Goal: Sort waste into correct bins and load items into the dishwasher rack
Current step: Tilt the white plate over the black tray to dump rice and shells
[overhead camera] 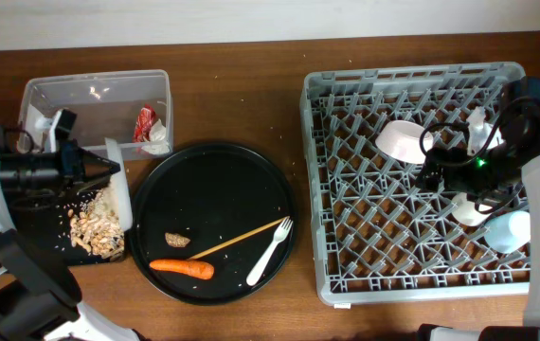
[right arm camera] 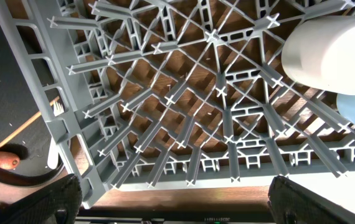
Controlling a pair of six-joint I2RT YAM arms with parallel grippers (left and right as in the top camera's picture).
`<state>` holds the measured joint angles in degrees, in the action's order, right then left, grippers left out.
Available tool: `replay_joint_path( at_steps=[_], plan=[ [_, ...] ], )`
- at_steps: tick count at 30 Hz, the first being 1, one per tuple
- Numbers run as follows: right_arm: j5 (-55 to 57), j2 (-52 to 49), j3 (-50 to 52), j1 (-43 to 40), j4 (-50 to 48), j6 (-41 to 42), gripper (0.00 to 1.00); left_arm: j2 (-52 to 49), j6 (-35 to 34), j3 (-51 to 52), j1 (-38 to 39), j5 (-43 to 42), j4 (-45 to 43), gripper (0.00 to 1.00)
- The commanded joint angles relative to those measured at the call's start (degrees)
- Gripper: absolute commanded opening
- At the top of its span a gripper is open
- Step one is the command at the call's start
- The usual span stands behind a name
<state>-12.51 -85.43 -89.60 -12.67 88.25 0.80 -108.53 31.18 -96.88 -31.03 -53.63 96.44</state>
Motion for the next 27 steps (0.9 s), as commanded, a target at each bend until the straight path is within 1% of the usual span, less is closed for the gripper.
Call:
replay_joint_path(
  at_steps=[1, 3, 5, 10, 12, 15, 16, 17, 18, 19, 20, 21, 23, 25, 26, 27],
  plan=[
    [0.7, 0.6, 0.4, -0.2, -0.1, -0.6, 0.98, 1.5, 5.0, 3.1, -3.7, -5.2, 0.3, 0.00],
    [0.7, 0.6, 0.4, -0.2, 0.0, -0.6, 0.98, 1.5, 6.3, 5.8, -6.7, -7.8, 0.3, 0.00],
    [0.7, 0.6, 0.4, -0.2, 0.0, -0.6, 0.98, 1.5, 6.9, 7.2, -9.2, -8.0, 0.3, 0.00],
    [0.7, 0.6, 0.4, -0.2, 0.2, -0.6, 0.98, 1.5, 7.1, 7.9, -14.6, -11.6, 0.3, 0.01],
    [0.8, 0.6, 0.4, -0.2, 0.2, -0.6, 0.98, 1.5, 7.1, 7.9, -14.7, -13.0, 0.3, 0.00],
    [0.8, 0.6, 0.4, -0.2, 0.3, -0.6, 0.99, 1.5, 6.4, 7.9, -14.7, -12.9, 0.3, 0.00],
    [0.8, 0.6, 0.4, -0.2, 0.3, -0.6, 0.98, 1.5, 3.0, 7.9, -14.7, -11.4, 0.3, 0.01],
    [0.8, 0.6, 0.4, -0.2, 0.3, -0.6, 0.98, 1.7, 1.6, 7.9, -14.7, -12.8, 0.3, 0.00],
    [0.8, 0.6, 0.4, -0.2, 0.3, -0.6, 0.98, 2.3, 7.4, 7.9, -14.7, -17.0, 0.3, 0.00],
    [0.8, 0.6, 0.4, -0.2, 0.3, -0.6, 0.98, 2.6, 8.3, 7.9, -14.8, -17.2, -0.4, 0.00],
    [1.0, 0.6, 0.4, -0.2, 0.3, -0.6, 0.98, 2.6, 3.8, 7.9, -15.0, -15.8, -1.5, 0.00],
    [1.0, 0.6, 0.4, -0.2, 0.3, -0.6, 0.98, 2.6, 5.1, 7.9, -15.2, -16.7, -1.3, 0.00],
    [1.0, 0.6, 0.4, -0.2, 0.3, -0.6, 0.98, 2.7, 4.6, 7.9, -15.8, -14.9, -1.2, 0.00],
    [1.2, 0.6, 0.4, -0.2, 0.3, -0.6, 0.98, 2.9, 7.6, 7.9, -17.0, -15.8, 0.3, 0.00],
    [1.2, 0.6, 0.4, -0.2, 0.3, -0.6, 0.98, 2.9, 5.3, 7.9, -17.4, -15.4, 0.3, 0.00],
    [1.1, 0.6, 0.4, -0.2, 0.3, -0.6, 0.98, 3.0, 6.2, 7.9, -17.5, -15.7, 0.3, 0.00]
  ],
)
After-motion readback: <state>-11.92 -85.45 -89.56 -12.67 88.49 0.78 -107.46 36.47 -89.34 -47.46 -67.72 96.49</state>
